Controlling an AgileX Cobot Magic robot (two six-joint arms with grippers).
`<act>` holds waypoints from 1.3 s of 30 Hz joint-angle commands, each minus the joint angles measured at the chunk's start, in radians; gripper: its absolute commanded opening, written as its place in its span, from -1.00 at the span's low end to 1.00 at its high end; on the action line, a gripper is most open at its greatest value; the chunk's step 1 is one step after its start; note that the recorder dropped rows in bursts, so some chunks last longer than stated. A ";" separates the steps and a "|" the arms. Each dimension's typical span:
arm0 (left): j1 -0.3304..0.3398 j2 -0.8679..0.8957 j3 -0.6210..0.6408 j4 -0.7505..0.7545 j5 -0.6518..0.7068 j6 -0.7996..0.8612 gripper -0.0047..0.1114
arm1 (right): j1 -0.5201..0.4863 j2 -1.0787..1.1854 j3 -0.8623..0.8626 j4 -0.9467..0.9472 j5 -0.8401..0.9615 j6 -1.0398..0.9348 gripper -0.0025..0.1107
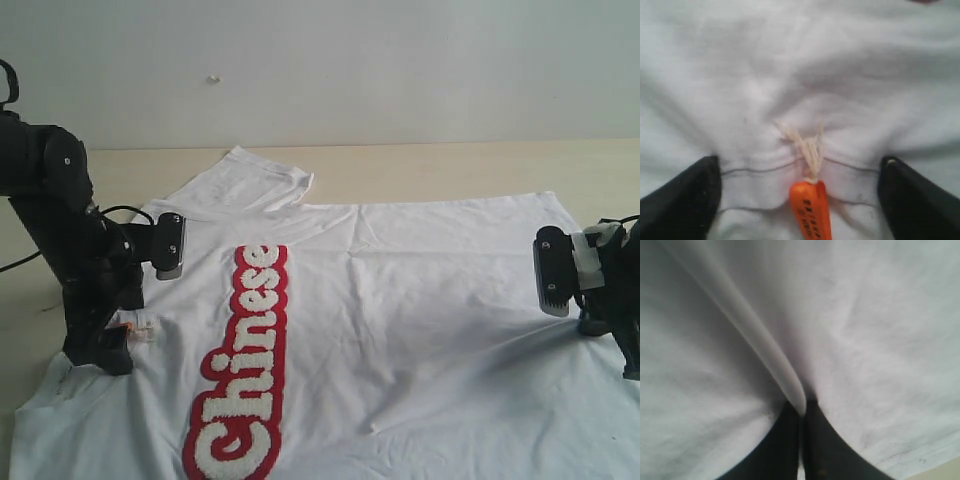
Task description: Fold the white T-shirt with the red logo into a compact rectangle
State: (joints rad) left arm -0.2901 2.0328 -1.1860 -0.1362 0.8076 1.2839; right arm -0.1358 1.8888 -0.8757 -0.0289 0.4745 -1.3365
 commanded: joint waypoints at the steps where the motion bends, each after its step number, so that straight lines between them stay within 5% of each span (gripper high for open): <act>1: 0.001 0.038 0.013 -0.007 0.006 -0.020 -0.30 | 0.003 0.053 0.021 0.037 0.011 0.023 -0.96; 4: 0.001 0.038 0.013 -0.007 0.006 -0.040 -0.85 | 0.003 0.053 0.021 0.037 0.011 0.023 -0.96; 9: 0.001 0.032 0.013 0.057 0.028 -0.050 -0.86 | 0.003 0.022 0.021 0.037 0.008 0.023 -0.83; 13: 0.001 0.015 0.013 0.108 0.024 -0.071 -0.79 | 0.003 -0.038 0.021 0.037 -0.006 0.023 -0.28; 18: 0.001 0.005 0.011 0.125 0.015 -0.085 -0.63 | 0.003 -0.056 0.021 0.037 0.033 0.009 0.69; 20: 0.001 0.001 0.011 0.125 0.005 -0.089 -0.55 | 0.003 -0.039 0.021 0.029 0.066 -0.023 0.67; 31: 0.001 -0.001 0.011 0.127 -0.021 -0.089 -0.22 | 0.003 0.042 0.021 0.014 0.055 -0.024 -0.18; 36: 0.001 -0.001 0.011 0.129 -0.021 -0.089 -0.19 | 0.003 0.074 0.021 -0.034 0.045 0.021 -0.26; 39: 0.001 -0.001 0.011 0.129 -0.021 -0.089 -0.19 | 0.008 0.084 0.021 -0.034 0.045 0.023 -0.14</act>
State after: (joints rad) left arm -0.2901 2.0278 -1.1877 -0.0163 0.7853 1.2000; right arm -0.1289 1.8846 -0.8826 -0.0122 0.6019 -1.3166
